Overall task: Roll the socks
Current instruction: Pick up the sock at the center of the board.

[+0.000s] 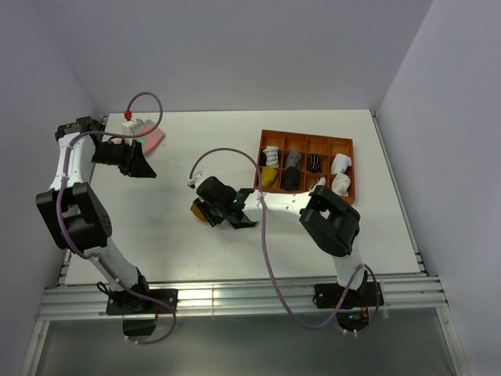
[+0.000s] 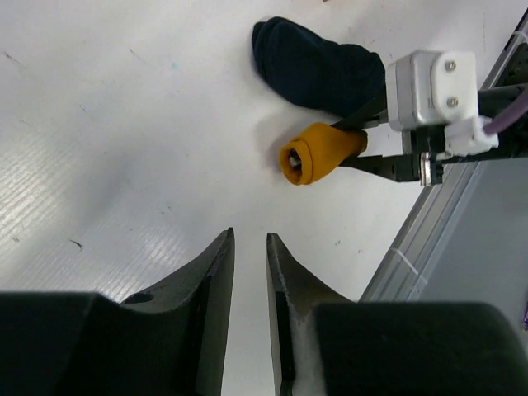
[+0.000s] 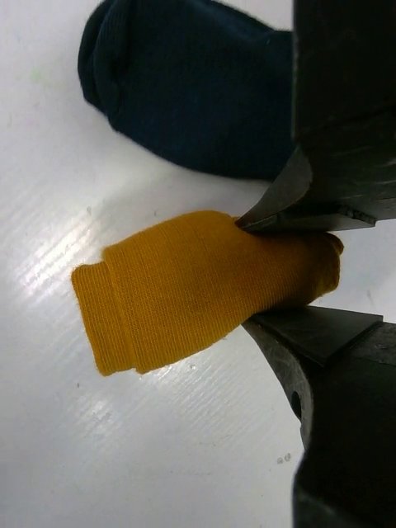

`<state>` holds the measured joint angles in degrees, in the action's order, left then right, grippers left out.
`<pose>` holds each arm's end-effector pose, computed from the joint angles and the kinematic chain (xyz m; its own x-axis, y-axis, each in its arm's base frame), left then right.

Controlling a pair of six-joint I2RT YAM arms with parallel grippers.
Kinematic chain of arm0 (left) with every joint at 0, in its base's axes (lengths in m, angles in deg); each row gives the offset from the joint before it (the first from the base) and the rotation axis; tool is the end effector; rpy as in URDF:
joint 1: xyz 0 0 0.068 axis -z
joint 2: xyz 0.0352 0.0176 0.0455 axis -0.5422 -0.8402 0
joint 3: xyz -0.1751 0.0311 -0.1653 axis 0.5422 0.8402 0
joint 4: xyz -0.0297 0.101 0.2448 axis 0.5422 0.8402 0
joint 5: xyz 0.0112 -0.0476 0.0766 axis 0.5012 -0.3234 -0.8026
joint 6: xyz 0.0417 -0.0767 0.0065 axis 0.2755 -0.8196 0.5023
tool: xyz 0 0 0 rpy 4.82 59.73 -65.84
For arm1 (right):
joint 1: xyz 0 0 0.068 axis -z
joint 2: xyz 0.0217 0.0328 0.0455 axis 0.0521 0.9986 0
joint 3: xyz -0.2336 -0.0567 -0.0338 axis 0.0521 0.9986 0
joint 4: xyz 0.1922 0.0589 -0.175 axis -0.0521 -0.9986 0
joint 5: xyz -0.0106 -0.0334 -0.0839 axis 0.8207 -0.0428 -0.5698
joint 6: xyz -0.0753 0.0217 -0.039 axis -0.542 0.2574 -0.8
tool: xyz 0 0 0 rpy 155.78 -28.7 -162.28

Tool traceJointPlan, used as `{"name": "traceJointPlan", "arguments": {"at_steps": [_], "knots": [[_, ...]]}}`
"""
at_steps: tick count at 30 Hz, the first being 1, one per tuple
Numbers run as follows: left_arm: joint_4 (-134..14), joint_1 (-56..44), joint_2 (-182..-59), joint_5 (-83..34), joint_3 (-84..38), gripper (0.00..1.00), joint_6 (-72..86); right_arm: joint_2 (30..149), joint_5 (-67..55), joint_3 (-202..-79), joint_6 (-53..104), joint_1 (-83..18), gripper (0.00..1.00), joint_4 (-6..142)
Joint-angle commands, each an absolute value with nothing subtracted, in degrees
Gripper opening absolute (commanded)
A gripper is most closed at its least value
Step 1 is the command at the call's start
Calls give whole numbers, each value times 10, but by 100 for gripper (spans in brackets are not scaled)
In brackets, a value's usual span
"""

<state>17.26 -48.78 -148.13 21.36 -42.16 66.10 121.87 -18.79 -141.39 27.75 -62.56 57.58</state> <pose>0.3407 0.0319 0.2304 -0.7383 0.2367 -0.6315 0.6241 0.5948 -0.5067 0.2350 0.3853 0.1134 -0.5010 -0.5397 -0.6766 -0.7550 0.6547 0.0368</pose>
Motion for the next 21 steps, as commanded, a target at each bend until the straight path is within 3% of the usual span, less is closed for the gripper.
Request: {"name": "traceJointPlan", "arguments": {"at_steps": [1, 9, 21], "knots": [[155, -489, -1445, 227, -413, 28, 644, 1159, -179, -1439, 301, -609, 0, 567], [148, -494, -1403, 224, -402, 28, 623, 1103, -179, -1437, 322, -566, 0, 566], [143, -494, -1341, 239, -402, 29, 603, 1039, -307, -1463, 345, -421, 0, 503]]}}
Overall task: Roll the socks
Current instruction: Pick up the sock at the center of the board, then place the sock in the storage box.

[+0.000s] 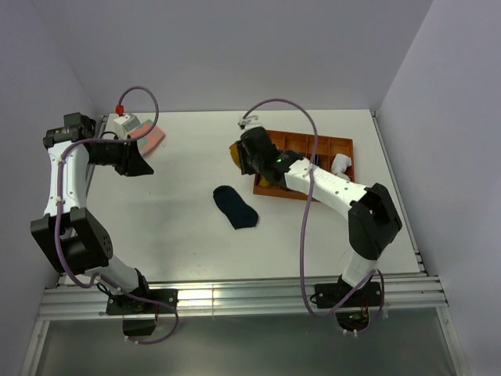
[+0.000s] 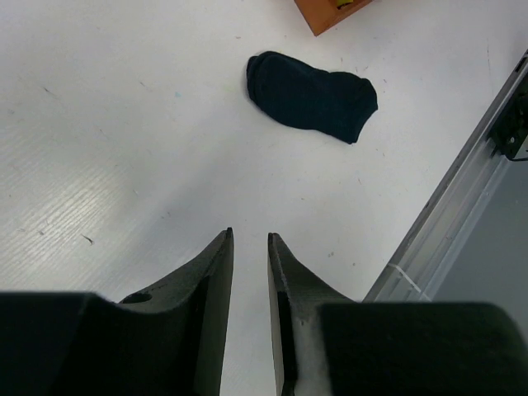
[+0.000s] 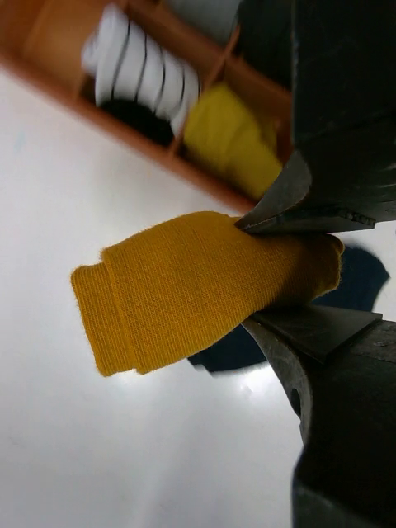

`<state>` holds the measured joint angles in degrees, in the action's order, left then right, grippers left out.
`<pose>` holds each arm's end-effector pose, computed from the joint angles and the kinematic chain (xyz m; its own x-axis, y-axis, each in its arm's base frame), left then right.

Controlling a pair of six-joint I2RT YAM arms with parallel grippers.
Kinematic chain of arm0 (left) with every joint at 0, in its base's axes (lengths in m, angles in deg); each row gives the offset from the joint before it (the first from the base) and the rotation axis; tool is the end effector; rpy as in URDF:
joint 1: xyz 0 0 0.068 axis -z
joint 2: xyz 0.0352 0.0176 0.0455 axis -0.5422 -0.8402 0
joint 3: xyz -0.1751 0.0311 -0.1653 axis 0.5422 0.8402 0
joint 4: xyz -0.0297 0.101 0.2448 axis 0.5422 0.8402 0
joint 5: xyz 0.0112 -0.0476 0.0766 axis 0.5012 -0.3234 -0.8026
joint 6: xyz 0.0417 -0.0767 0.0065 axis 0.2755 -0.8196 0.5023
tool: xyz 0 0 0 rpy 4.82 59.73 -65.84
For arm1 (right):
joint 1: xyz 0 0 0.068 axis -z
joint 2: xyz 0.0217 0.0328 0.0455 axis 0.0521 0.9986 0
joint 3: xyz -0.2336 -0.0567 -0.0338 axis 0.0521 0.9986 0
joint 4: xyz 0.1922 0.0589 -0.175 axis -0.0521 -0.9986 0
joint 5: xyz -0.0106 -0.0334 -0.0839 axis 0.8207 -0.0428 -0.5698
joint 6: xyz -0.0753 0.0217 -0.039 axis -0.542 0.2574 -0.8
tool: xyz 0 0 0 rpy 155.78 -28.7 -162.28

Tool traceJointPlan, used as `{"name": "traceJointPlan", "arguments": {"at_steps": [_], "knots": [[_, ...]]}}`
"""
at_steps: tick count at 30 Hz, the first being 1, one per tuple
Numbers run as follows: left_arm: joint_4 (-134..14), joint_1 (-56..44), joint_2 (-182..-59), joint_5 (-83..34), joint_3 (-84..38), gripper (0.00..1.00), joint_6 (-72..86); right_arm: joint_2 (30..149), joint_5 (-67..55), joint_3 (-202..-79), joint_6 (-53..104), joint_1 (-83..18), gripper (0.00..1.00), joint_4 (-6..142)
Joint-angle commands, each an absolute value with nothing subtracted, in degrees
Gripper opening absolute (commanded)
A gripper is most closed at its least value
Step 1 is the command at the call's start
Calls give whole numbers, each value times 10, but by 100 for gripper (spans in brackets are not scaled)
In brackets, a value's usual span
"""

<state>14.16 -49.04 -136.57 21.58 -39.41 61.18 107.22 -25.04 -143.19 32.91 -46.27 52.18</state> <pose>0.3151 0.0259 0.2797 -0.6583 0.2173 -0.7207 0.6529 0.6413 -0.4030 0.3253 0.2846 0.2235 -0.5569 -0.1916 -0.8082 -0.4269 0.9007 0.0806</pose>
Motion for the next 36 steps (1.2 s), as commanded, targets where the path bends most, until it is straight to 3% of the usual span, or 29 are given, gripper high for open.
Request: {"name": "traceJointPlan", "arguments": {"at_steps": [1, 8, 16, 25, 32, 36], "knots": [[145, -494, -1338, 243, -404, 29, 604, 1038, -311, -1468, 347, -407, 0, 503], [140, -493, -1326, 255, -405, 31, 602, 1089, -406, -1544, 323, -322, 0, 478], [154, -493, -1335, 263, -405, 30, 618, 1232, -524, -1690, 283, -293, 0, 452], [154, -494, -1335, 270, -401, 30, 624, 1391, -547, -1880, 240, -284, 0, 396], [144, -494, -1330, 256, -394, 30, 622, 1433, -523, -1894, 198, -285, 0, 399], [140, -493, -1330, 260, -390, 30, 618, 1413, -490, -1828, 192, -287, 0, 429]]}}
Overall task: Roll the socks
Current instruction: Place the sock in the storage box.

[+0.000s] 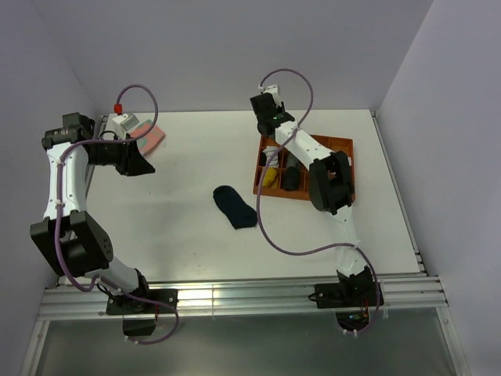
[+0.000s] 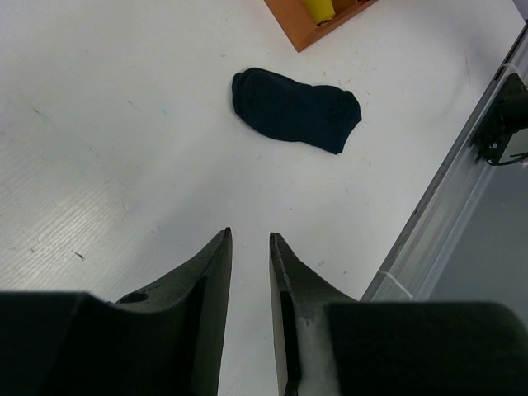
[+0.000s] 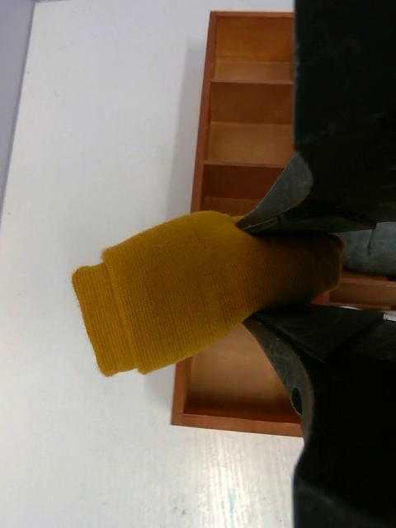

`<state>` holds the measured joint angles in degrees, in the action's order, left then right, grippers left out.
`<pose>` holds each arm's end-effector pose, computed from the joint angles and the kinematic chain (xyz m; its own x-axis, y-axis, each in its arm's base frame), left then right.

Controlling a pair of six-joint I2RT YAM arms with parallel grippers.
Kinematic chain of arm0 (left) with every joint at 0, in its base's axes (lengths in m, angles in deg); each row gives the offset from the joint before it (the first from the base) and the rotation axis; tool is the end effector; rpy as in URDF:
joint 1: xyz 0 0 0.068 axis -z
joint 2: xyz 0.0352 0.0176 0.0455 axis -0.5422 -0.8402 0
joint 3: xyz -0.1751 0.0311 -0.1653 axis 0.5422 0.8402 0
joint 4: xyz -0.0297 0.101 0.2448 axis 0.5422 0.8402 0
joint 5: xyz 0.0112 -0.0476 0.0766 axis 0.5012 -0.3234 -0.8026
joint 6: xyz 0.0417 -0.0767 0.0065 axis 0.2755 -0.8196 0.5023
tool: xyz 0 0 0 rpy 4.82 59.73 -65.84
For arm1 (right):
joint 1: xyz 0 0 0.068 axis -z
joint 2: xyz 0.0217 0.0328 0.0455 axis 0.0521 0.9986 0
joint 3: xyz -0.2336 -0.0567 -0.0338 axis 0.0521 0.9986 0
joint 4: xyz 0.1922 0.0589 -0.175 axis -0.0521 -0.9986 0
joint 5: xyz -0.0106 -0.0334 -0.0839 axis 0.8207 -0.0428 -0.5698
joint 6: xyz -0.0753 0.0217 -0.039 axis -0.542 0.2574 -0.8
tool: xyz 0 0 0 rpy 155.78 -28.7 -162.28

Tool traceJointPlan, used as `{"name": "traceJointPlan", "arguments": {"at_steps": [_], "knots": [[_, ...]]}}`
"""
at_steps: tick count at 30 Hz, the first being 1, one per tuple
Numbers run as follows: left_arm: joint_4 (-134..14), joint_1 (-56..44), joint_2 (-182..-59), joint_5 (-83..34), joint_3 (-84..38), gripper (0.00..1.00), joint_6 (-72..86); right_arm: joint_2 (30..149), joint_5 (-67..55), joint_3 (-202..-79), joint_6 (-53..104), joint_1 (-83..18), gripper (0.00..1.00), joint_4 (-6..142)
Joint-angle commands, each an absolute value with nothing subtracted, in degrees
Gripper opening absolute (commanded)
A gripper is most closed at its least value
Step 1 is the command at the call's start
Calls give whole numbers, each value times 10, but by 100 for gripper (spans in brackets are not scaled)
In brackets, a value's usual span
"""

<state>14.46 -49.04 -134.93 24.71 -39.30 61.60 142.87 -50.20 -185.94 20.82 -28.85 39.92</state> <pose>0.3094 0.0218 0.2906 -0.6243 0.1987 -0.7555 0.6812 0.6118 -0.4019 0.5082 0.1945 0.1901 -0.5965 -0.2544 -0.7612 0.0786 0.9253 -0.3709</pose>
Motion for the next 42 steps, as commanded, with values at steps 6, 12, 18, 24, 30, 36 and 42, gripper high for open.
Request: {"name": "traceJointPlan", "arguments": {"at_steps": [6, 12, 18, 24, 30, 36, 42], "knots": [[145, -493, -1338, 263, -392, 30, 619, 1417, -469, -1801, 175, -298, 0, 435], [133, -493, -1337, 261, -382, 30, 611, 1421, -436, -1801, 179, -308, 0, 426], [135, -493, -1340, 261, -382, 30, 611, 1442, -407, -1828, 175, -312, 0, 388], [135, -493, -1340, 257, -383, 30, 611, 1465, -400, -1865, 181, -311, 0, 335], [144, -493, -1343, 255, -387, 30, 617, 1474, -371, -1870, 210, -297, 0, 287], [140, -493, -1342, 254, -384, 30, 610, 1488, -319, -1892, 237, -278, 0, 240], [145, -492, -1344, 254, -387, 30, 610, 1521, -285, -1928, 263, -252, 0, 189]]}}
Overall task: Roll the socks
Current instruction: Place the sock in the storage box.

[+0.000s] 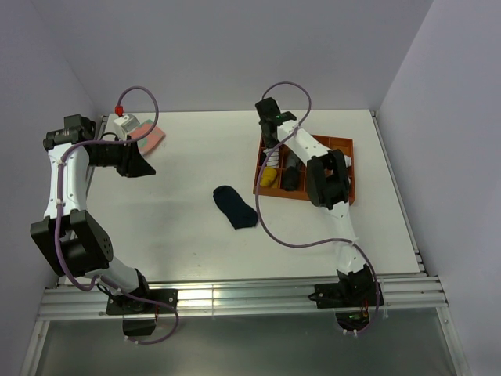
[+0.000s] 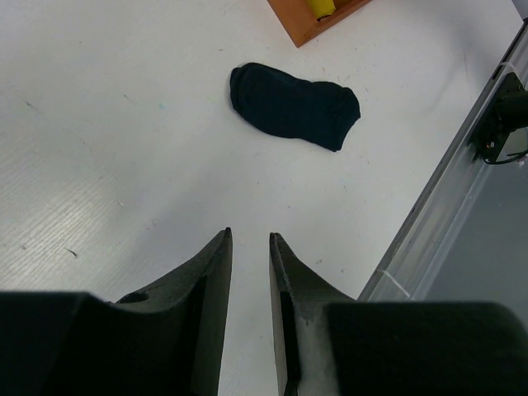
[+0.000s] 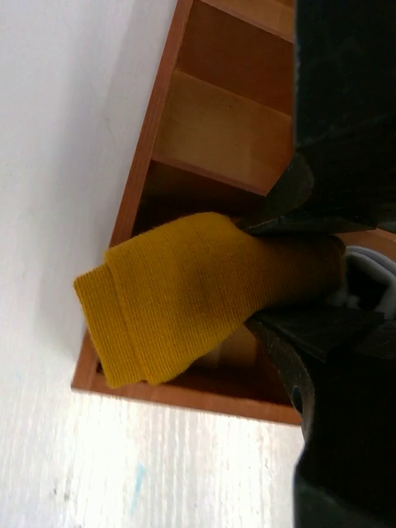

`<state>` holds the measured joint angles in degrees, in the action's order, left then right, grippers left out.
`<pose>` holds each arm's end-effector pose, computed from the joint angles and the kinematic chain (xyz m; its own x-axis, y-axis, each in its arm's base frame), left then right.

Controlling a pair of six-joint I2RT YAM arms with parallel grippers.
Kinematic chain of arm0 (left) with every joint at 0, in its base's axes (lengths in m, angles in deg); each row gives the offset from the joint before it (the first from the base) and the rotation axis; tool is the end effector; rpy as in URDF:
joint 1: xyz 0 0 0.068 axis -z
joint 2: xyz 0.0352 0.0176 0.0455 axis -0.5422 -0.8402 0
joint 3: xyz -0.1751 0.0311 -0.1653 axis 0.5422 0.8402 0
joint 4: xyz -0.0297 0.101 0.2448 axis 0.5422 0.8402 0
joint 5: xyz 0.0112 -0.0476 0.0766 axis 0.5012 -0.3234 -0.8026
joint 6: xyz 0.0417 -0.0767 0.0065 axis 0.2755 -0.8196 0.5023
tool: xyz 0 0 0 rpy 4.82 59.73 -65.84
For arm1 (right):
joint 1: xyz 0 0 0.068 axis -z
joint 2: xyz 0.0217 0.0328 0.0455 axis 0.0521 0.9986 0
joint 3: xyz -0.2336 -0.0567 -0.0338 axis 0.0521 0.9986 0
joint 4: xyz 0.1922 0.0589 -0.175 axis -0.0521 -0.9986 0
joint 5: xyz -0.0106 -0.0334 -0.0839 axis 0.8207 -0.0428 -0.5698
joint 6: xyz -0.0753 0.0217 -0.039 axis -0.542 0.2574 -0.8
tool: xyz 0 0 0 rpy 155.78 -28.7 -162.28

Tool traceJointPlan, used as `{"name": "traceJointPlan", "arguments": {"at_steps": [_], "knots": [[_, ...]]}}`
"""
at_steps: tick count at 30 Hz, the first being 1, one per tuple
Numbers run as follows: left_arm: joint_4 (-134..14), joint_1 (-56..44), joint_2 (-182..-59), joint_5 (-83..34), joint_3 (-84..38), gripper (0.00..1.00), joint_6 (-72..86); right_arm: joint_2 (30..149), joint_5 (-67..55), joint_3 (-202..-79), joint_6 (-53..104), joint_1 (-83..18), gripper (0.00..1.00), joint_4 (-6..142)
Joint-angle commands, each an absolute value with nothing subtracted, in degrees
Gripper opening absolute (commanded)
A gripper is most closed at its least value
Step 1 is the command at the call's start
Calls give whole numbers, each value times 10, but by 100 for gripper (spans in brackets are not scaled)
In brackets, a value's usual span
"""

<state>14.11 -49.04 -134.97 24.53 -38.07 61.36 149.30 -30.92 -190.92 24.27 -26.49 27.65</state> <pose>0.3090 0.0218 0.2843 -0.6395 0.1944 -0.7438 0.6714 0.6126 -0.4171 0.5065 0.1946 0.1329 -0.7737 -0.2334 -0.5889 -0.1460 0.9703 -0.1928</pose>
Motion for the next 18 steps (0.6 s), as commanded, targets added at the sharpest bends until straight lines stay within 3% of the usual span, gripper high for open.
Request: {"name": "traceJointPlan", "arguments": {"at_steps": [1, 10, 18], "knots": [[144, -491, -1344, 254, -387, 30, 609, 1524, -283, -1930, 263, -250, 0, 184], [130, -479, -1344, 246, -384, 30, 587, 1567, -266, -1986, 262, -247, 0, 126], [115, -465, -1336, 237, -378, 30, 566, 1543, -257, -1949, 253, -248, 4, 144]]}}
